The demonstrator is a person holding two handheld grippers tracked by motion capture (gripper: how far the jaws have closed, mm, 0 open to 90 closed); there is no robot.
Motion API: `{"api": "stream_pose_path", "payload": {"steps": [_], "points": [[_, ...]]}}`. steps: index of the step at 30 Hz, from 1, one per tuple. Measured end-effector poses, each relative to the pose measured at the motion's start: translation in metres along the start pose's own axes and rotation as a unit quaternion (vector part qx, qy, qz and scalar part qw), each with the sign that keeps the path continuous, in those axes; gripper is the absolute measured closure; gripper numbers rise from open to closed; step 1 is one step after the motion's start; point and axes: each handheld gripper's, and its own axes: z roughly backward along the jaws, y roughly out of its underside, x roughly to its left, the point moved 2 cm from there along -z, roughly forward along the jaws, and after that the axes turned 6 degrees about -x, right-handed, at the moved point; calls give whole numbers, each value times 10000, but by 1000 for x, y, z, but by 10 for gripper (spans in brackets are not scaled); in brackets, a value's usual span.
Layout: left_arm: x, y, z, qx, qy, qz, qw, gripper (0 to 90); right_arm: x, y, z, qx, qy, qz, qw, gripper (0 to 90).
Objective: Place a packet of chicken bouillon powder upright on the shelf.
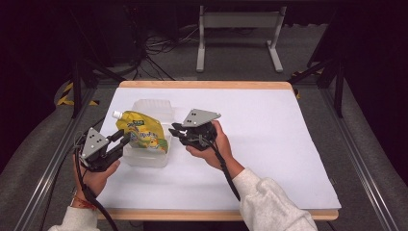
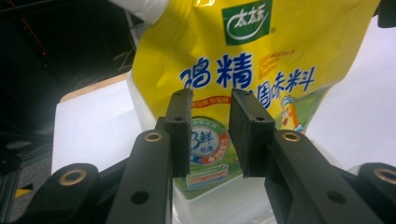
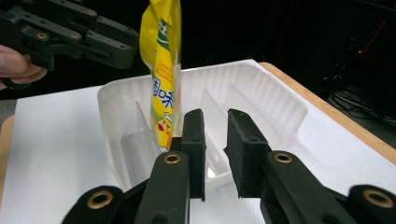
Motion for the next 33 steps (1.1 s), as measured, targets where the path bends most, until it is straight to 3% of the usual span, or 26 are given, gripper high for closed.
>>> {"api": "stream_pose_path", "payload": {"steps": [23,33], "points": [[-32,-1,-5,46,390,-297,9988,673,-9,11,23,329,242,334,9986,761],[-44,2,-7,69,533,-337,9980,602,-14,20,39,510,394,490,9967,725]]}}
